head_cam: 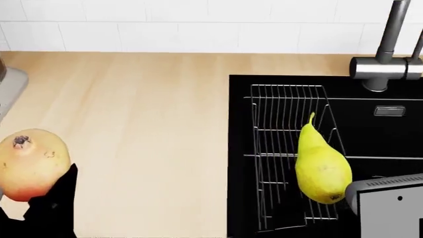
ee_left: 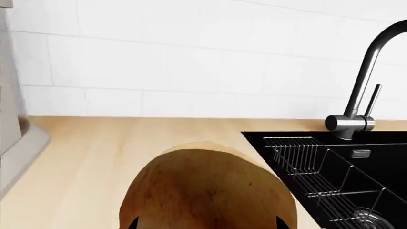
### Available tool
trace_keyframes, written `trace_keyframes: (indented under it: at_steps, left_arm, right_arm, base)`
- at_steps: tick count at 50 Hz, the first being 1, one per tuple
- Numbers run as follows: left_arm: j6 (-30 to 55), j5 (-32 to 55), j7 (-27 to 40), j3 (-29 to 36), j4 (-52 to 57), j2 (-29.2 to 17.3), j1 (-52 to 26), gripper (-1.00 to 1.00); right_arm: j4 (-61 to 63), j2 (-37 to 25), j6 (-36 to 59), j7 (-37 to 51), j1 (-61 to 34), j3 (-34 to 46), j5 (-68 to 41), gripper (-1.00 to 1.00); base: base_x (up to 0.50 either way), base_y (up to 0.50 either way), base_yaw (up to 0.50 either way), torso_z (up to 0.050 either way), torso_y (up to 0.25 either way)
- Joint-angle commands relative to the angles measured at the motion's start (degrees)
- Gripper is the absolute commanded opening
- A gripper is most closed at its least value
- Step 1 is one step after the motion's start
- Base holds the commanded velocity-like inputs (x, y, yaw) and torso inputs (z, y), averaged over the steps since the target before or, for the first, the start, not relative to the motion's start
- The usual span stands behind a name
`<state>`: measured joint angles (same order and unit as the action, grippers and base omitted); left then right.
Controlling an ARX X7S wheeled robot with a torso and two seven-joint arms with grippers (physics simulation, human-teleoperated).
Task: There is a mixed pile of frozen fruits and vegetables on the counter. Locate all the frozen vegetables and place the items in a bowl on the counter. Take all the frozen fruits and defrost them in a running sink.
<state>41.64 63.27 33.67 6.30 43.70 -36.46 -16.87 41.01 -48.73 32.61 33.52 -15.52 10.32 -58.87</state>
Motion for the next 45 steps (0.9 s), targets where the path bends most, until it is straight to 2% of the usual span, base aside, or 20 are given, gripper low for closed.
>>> trace_keyframes:
  at_steps: [1,45]
  left_arm:
    - [-1.5,1.4,1.2,-1.4,0.0,-0.3,0.1,-1.00]
    - [-2.3,1.9,1.6,-2.0,0.2,-1.5,0.9,-1.00]
  right_arm:
    - [1.7,-0.9,0.5,0.1,0.5,-0.8,1.1,-1.00]
    - [1.8,-0.3,0.5,-0.8,0.2,1.3,2.6,-1.00]
  base:
    - [0.00,-0.50,0.00,0.000,0.000]
    - [0.00,-0.50,0.00,0.000,0.000]
